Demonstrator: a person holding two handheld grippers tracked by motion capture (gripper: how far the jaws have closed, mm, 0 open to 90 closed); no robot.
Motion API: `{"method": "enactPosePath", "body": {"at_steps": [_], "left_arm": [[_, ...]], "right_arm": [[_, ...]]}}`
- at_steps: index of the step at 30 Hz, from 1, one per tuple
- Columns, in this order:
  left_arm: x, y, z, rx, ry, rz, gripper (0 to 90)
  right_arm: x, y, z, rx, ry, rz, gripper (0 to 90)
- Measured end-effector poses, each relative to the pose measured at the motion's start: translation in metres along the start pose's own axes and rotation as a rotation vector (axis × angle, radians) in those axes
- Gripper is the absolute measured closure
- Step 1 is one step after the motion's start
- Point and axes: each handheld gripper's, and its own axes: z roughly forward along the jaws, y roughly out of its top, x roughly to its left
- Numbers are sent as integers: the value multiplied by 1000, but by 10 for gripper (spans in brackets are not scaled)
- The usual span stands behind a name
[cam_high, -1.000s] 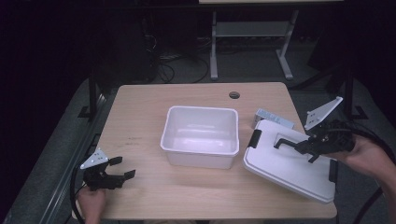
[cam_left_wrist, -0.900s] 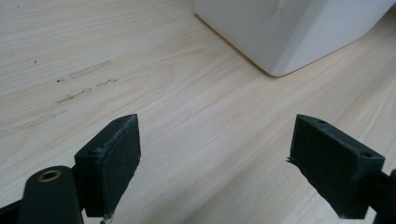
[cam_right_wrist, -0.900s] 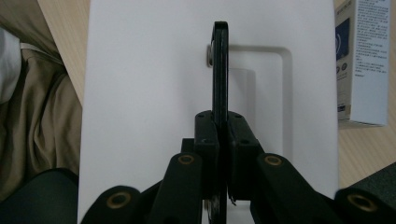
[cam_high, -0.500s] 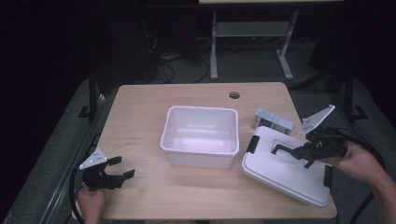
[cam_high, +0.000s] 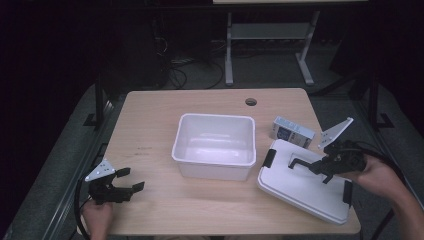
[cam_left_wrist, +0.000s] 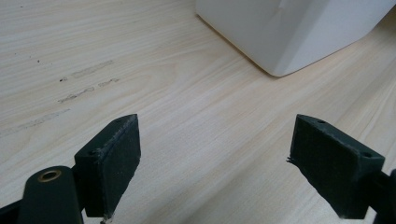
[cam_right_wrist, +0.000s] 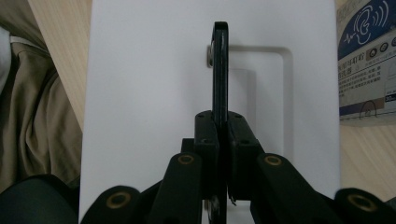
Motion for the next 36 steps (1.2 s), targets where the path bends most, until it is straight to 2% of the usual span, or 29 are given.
{"method": "enactPosePath", "body": {"at_steps": [13,36], "left_arm": [[0,-1,-1,-3,1,-4,156],[0,-1,0,4,0,-5,156]], "right_arm": [[-3,-4,24,1,15,8,843],[-6,-5,54,23,28,15,841]]}}
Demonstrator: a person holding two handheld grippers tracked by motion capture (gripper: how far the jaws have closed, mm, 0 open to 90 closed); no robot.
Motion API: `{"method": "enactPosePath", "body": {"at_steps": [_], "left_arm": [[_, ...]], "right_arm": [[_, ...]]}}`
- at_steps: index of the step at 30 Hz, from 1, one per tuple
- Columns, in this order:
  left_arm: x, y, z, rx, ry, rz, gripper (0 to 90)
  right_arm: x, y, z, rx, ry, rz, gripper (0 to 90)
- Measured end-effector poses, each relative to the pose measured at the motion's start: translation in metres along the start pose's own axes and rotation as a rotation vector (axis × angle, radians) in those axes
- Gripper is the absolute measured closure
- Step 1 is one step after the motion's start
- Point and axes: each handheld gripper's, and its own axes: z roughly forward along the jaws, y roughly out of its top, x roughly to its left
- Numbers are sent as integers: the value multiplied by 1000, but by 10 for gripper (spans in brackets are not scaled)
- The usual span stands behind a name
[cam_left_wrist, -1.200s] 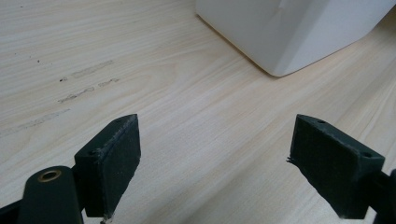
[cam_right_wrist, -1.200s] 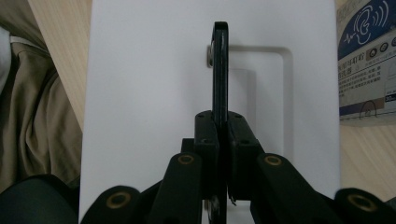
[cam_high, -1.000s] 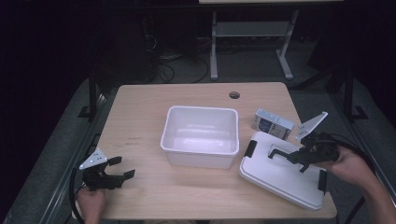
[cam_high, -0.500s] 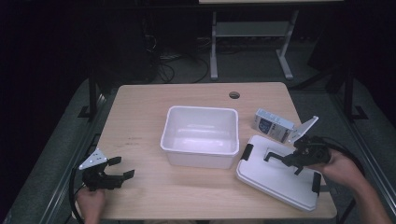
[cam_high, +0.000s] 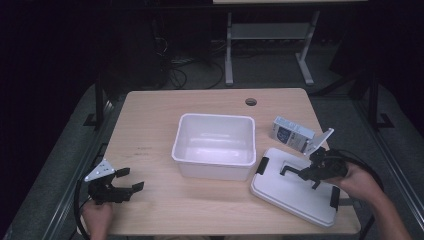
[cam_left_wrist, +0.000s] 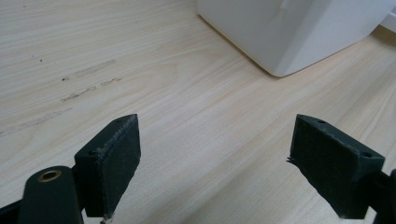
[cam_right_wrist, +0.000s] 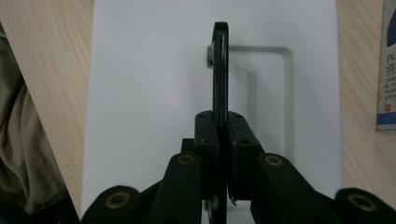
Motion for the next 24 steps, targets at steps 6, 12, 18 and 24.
{"method": "enactPosePath", "body": {"at_steps": [6,12,18,24], "left_arm": [[0,0,0,-5,2,-1,155],[0,0,0,-3,2,2,155],[0,0,0,-2,2,1,155],[0,0,0,1,2,3,155]], "right_arm": [[0,-1,6,8,4,1,842],[0,-1,8,3,3,3,840],[0,-1,11,-4,8,4,840],[0,-1,11,-7,11,8,835]]}}
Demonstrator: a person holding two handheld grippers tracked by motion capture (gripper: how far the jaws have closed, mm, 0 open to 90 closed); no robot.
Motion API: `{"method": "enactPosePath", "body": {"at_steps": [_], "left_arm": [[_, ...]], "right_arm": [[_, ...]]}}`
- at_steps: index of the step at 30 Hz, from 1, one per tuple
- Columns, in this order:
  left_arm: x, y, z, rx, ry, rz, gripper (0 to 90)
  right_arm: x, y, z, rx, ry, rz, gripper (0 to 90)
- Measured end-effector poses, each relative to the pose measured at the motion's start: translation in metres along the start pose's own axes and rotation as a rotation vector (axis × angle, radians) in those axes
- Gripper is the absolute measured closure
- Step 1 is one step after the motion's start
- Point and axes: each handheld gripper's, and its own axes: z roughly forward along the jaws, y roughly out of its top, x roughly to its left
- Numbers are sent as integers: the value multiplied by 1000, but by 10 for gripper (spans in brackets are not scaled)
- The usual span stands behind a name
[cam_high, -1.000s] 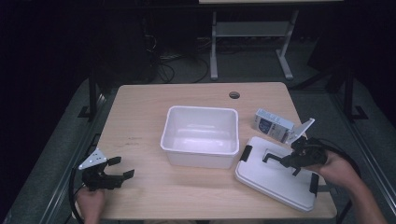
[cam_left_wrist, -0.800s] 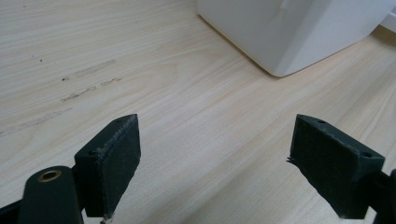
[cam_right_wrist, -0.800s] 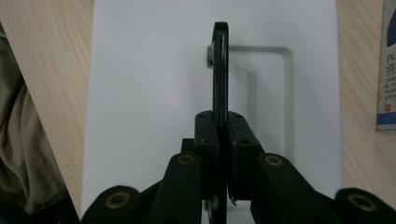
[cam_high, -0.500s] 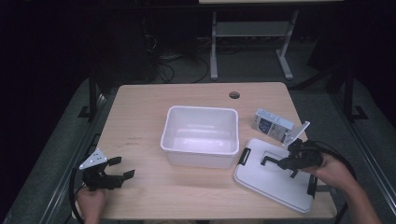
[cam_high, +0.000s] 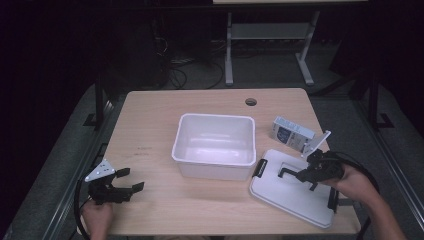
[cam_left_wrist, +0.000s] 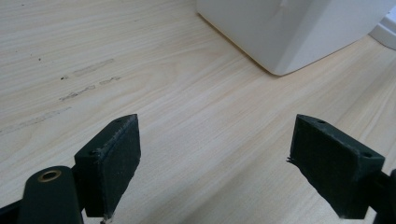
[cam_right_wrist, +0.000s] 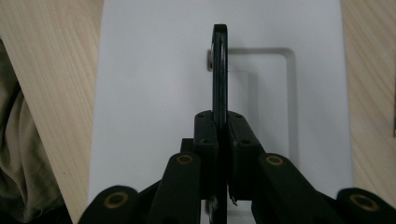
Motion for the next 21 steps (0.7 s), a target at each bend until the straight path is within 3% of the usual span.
{"method": "enactPosePath", "body": {"at_steps": [21], "left_arm": [[0,0,-1,0,2,0,155]], "right_arm": [[0,0,-5,-12,-7,21,709]]}}
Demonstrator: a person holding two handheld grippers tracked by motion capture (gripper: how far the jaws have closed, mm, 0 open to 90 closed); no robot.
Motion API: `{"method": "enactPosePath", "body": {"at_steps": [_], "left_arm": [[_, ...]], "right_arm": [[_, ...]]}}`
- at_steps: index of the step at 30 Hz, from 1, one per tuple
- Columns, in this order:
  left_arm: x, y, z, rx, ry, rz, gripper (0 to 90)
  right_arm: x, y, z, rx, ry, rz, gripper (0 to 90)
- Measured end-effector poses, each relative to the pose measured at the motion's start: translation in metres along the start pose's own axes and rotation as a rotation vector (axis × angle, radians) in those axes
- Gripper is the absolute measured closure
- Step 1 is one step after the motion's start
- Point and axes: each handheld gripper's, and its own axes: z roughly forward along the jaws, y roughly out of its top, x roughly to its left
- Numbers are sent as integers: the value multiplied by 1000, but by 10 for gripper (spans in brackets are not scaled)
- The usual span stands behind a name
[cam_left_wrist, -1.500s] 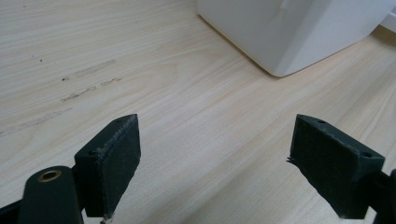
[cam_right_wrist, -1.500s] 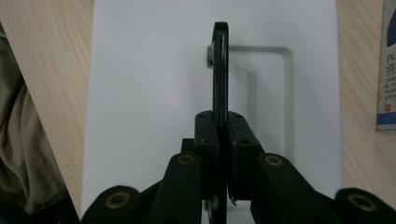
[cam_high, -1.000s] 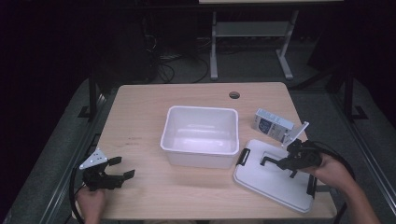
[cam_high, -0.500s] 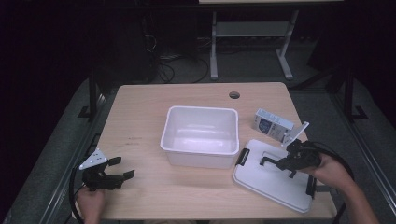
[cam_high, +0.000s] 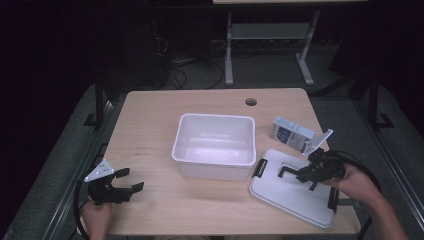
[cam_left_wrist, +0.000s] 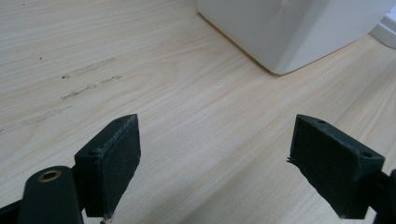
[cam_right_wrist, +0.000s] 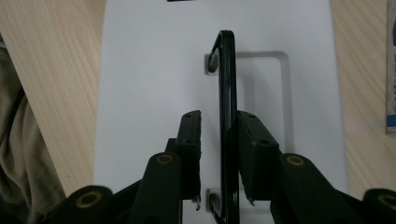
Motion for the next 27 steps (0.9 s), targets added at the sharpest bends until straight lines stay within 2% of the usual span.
{"method": "enactPosePath", "body": {"at_steps": [27], "left_arm": [[0,0,1,1,-3,-1,155]], "right_arm": [[-7,5,-10,-18,-42,27,634]]}}
